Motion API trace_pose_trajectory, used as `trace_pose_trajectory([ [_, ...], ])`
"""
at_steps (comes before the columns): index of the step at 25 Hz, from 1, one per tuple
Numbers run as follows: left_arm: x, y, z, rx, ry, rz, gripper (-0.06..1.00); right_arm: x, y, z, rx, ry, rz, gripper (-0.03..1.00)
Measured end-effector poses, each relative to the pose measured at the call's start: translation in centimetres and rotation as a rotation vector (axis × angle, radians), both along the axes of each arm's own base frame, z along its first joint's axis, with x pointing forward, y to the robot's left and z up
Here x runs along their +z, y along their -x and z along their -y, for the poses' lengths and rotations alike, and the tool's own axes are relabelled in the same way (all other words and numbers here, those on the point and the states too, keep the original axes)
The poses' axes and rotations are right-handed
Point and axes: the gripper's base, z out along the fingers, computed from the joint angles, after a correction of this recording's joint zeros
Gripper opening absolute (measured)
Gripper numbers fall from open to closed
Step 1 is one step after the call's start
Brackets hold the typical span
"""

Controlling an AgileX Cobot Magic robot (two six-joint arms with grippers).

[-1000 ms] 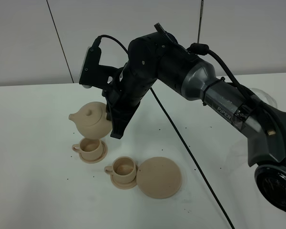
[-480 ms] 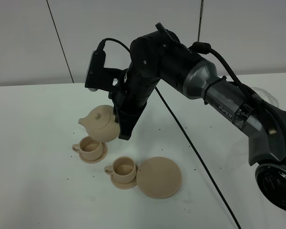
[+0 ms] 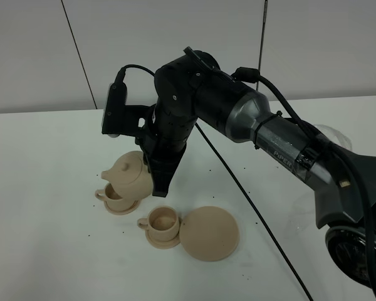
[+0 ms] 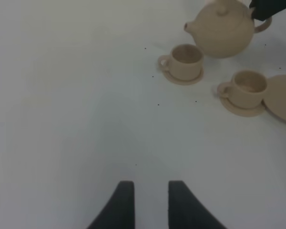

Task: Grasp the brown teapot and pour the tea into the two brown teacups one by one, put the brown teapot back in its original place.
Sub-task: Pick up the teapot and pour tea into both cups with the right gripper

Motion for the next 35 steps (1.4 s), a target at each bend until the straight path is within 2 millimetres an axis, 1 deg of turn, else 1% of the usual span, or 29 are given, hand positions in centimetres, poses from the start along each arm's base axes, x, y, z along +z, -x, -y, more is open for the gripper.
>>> trace_pose_trajectory([
  [15,0.00,0.00,0.00,0.000,0.000,0.000,0.24,0.02,-0.58,0.27,0.001,0.036,0.071,0.10],
  [35,0.00,0.00,0.00,0.000,0.000,0.000,0.24,0.03,-0.59,0.27,0.023,0.085,0.119,0.10],
])
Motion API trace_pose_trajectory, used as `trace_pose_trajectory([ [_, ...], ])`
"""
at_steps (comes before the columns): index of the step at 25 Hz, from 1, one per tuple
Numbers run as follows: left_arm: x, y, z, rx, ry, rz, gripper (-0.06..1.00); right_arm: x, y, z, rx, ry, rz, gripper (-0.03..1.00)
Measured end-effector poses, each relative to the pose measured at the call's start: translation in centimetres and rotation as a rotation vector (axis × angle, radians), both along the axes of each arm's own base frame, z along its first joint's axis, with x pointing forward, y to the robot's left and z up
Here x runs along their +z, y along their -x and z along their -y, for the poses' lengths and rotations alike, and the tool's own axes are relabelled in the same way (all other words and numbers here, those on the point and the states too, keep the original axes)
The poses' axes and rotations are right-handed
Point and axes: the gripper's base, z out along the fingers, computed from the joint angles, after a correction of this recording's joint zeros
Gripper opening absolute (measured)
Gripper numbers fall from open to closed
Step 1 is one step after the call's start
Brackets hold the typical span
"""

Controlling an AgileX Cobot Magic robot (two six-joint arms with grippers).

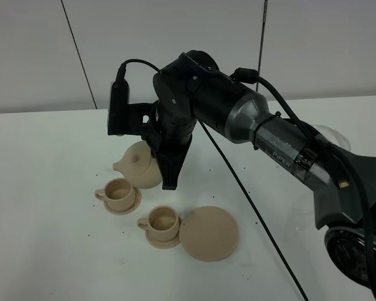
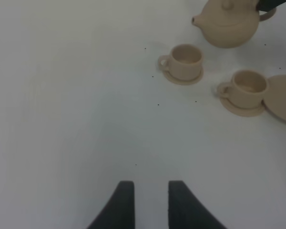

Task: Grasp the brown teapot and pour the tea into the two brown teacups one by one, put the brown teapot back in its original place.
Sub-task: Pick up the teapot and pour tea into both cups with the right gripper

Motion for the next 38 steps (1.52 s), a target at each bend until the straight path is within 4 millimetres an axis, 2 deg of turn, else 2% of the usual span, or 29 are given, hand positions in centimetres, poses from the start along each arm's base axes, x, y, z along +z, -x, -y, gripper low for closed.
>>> trace_pose_trajectory([
  [15,0.0,0.0,0.0,0.000,0.000,0.000,0.24,0.0,0.9,-1.0,0.029,0.017,0.019,0.10],
  [31,0.0,0.0,0.0,0.000,0.000,0.000,0.24,0.0,0.8,-0.7,0.038,0.068,0.058,0.10],
  [38,0.0,0.0,0.0,0.000,0.000,0.000,0.24,0.1,1.5,-1.5,0.062,0.075,0.069,0.10],
])
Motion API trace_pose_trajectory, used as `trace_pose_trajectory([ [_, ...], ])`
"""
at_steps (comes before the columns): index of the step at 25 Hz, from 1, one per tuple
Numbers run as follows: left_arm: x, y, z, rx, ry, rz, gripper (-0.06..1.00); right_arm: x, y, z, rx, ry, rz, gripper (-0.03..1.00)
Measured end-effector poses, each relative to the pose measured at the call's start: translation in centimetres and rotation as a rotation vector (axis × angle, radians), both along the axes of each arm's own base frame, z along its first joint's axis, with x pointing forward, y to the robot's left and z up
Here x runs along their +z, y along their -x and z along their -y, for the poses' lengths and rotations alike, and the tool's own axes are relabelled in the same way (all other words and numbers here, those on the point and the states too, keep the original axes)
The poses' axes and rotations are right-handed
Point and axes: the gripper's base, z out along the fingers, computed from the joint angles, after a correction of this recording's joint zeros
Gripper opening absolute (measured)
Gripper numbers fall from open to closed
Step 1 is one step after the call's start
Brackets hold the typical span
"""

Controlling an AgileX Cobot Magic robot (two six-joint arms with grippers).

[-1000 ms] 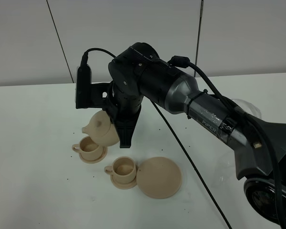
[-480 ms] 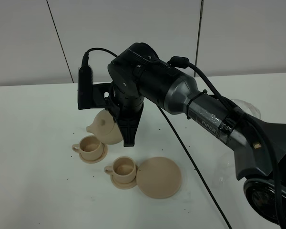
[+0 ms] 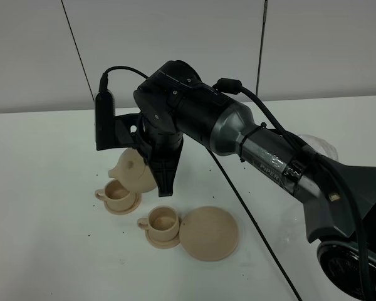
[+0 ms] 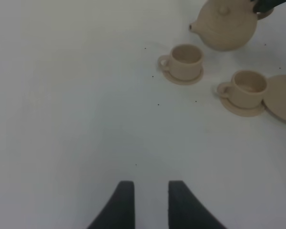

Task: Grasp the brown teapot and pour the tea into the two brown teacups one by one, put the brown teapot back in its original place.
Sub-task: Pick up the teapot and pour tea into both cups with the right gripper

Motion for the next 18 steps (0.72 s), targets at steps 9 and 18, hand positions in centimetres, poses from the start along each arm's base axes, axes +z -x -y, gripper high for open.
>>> trace_pose_trajectory([
  [9,0.00,0.00,0.00,0.000,0.000,0.000,0.24,0.06,0.09,-0.11,0.009,0.027,0.031,0.10],
  [18,0.00,0.00,0.00,0.000,0.000,0.000,0.24,-0.19,0.05,-0.18,0.014,0.066,0.064,0.10],
])
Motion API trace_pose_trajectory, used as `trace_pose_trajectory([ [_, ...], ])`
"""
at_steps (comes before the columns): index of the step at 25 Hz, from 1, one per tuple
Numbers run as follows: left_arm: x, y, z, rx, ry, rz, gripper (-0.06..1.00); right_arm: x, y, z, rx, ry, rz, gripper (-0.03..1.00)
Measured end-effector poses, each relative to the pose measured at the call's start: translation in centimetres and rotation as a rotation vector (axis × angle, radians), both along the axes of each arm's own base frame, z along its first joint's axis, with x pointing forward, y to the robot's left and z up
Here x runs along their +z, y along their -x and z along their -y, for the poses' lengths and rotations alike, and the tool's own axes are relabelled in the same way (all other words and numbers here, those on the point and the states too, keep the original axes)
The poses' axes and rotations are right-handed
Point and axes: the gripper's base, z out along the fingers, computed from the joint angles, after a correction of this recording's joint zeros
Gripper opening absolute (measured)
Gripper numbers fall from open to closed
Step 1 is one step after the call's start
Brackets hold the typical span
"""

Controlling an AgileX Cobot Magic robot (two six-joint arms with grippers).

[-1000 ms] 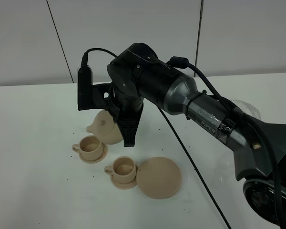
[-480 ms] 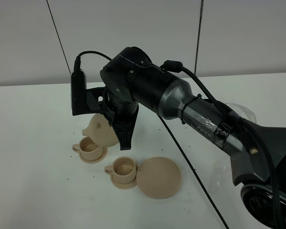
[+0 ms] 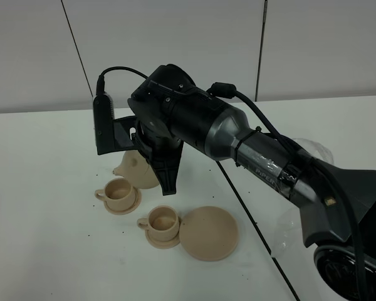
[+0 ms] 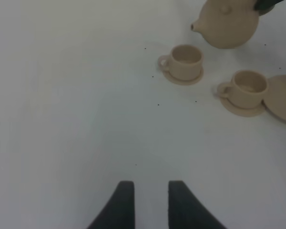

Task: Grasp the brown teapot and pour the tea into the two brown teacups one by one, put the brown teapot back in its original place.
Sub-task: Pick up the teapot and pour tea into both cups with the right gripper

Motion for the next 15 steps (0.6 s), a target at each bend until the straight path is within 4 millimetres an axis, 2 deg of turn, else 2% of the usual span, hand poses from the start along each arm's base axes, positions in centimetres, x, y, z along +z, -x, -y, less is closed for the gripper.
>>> trace_pose_trajectory([
  [7,0.0,0.0,0.0,0.000,0.000,0.000,0.24,-1.4,0.3,-0.7,0.010,0.029,-0.007,0.10],
  [15,0.0,0.0,0.0,0.000,0.000,0.000,0.24,-1.3,0.3,-0.7,0.003,0.031,-0.001,0.10],
])
